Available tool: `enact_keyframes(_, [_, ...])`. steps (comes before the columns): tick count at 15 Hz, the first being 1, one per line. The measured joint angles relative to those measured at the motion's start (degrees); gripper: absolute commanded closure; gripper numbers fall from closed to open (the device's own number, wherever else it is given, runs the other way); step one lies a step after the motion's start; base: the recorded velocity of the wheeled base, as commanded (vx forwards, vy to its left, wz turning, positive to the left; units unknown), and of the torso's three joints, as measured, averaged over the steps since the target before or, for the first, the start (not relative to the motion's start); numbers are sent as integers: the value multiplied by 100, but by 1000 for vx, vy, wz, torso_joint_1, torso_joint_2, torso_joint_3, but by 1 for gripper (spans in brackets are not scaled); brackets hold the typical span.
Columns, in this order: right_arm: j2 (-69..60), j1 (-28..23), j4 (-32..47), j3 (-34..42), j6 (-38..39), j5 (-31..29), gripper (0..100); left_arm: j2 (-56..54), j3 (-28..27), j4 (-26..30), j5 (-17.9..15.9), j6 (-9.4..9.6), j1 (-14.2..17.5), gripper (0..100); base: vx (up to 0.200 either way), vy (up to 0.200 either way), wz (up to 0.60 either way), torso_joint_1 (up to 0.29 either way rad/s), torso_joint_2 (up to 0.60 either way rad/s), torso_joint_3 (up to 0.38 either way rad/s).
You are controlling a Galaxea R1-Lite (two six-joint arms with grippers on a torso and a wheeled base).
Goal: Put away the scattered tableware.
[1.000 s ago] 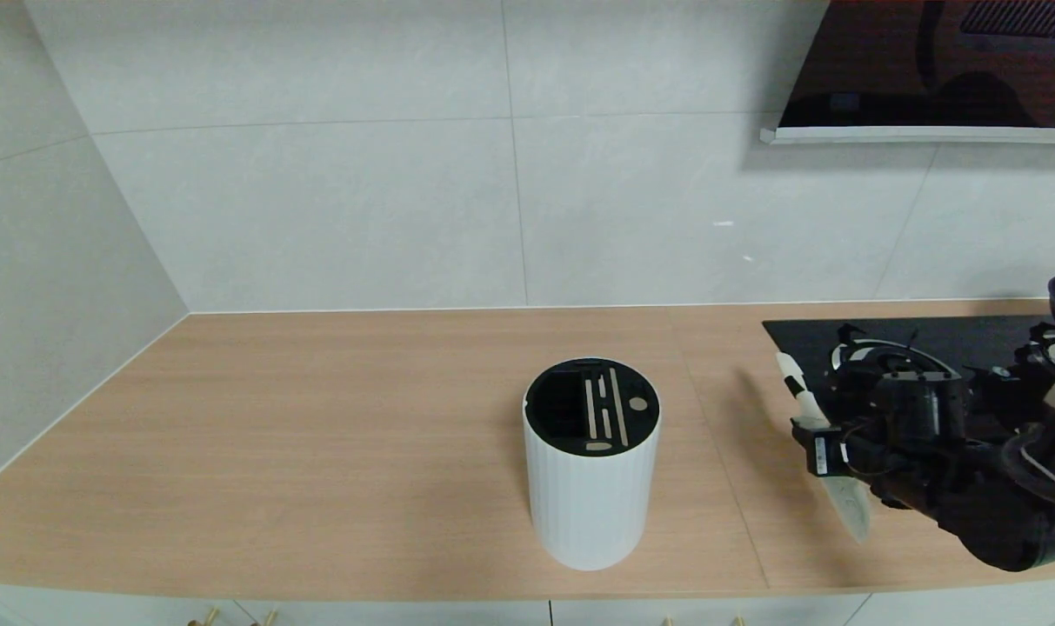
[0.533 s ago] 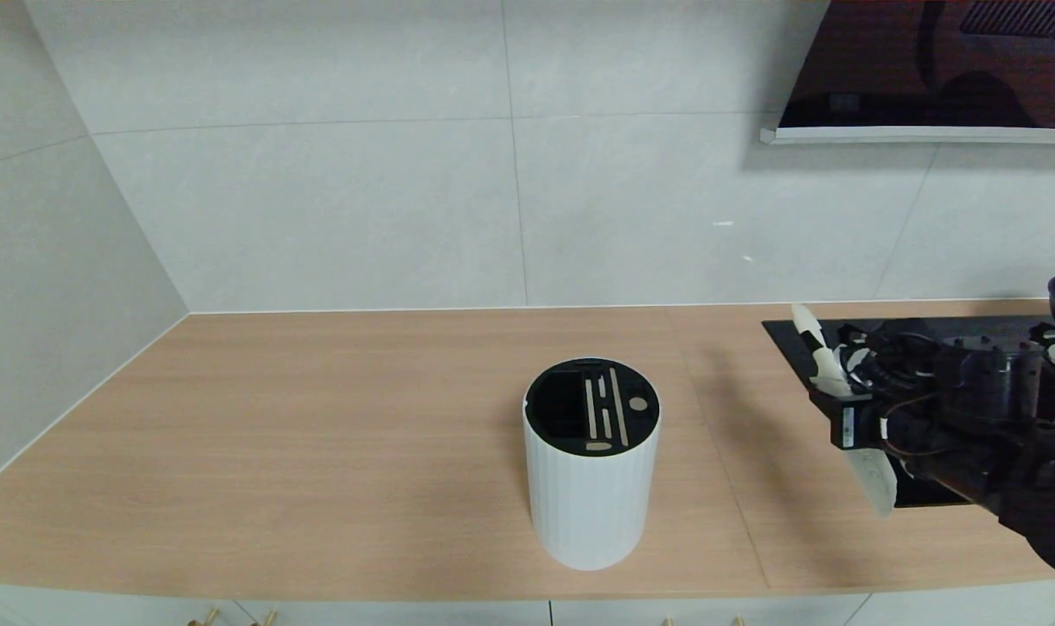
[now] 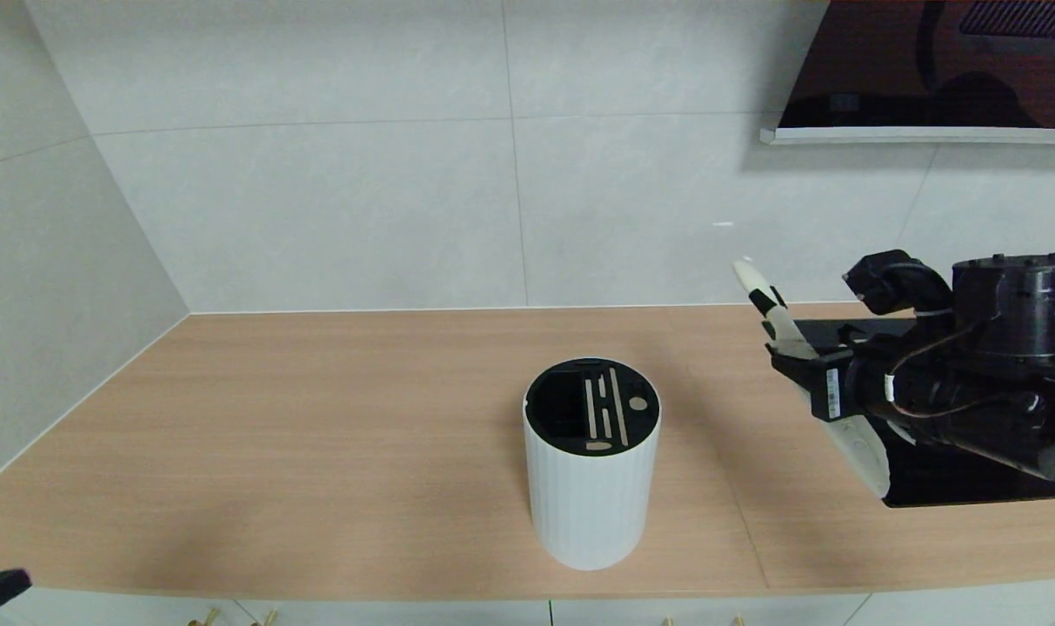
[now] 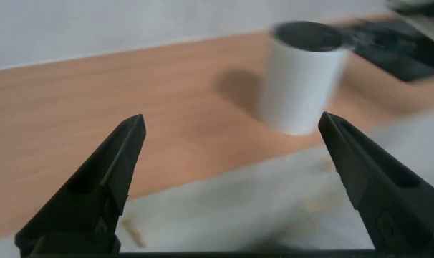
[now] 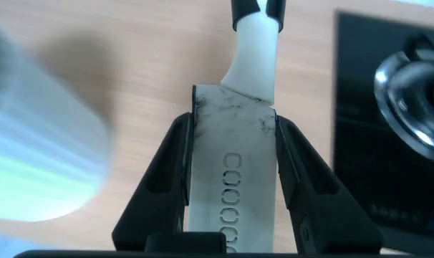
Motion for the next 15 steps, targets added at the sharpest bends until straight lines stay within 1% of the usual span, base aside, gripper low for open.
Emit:
enact_keyframes(2, [-130, 361, 77, -273, 6, 2, 100, 1113, -393, -456, -211, 51, -243, 0, 0, 0, 0, 0, 0, 0])
enact_keyframes(3, [-168, 521, 77, -347, 17, -2, 100, 1643, -544, -814, -277, 52, -413, 0, 0, 0, 0, 0, 0, 0])
enact_keyframes(4, [-191, 713, 69, -389, 35, -17, 100, 2158, -640, -1246, -318, 41, -647, 0, 0, 0, 0, 0, 0, 0])
enact_keyframes(5, [-210, 947, 69, -397, 80, -77, 100, 2666, -701, -1802, -351, -44, -958, 0, 0, 0, 0, 0, 0, 0])
enact_keyframes(6, [-221, 1137, 68, -397, 177, -161, 100, 3088, -709, -2241, -383, -221, -1253, 0, 0, 0, 0, 0, 0, 0])
enact_keyframes(8, [-229, 1454, 61, -375, 407, -238, 100, 3836, -679, -3099, -411, -689, -1788, 0, 0, 0, 0, 0, 0, 0])
enact_keyframes(10, [-216, 1854, 56, -375, 667, -307, 100, 4407, -527, -4125, -417, -1051, -2111, 0, 0, 0, 0, 0, 0, 0])
enact_keyframes(11, [-188, 2059, 50, -384, 792, -394, 100, 4645, -464, -4591, -416, -1310, -2219, 0, 0, 0, 0, 0, 0, 0])
enact_keyframes(12, [-158, 2186, -51, -391, 870, -435, 100, 4809, -408, -4767, -413, -1548, -2302, 0, 0, 0, 0, 0, 0, 0])
enact_keyframes(13, [-122, 2334, -317, -400, 1040, -463, 100, 4935, -408, -5096, -416, -2192, -2431, 0, 0, 0, 0, 0, 0, 0])
enact_keyframes(14, [-80, 2466, -471, -408, 1181, -474, 100, 5033, -423, -5465, -417, -2898, -2547, 0, 0, 0, 0, 0, 0, 0])
enact_keyframes(15, [-21, 2565, -525, -411, 1225, -473, 100, 5147, -469, -5900, -419, -3469, -2643, 0, 0, 0, 0, 0, 0, 0])
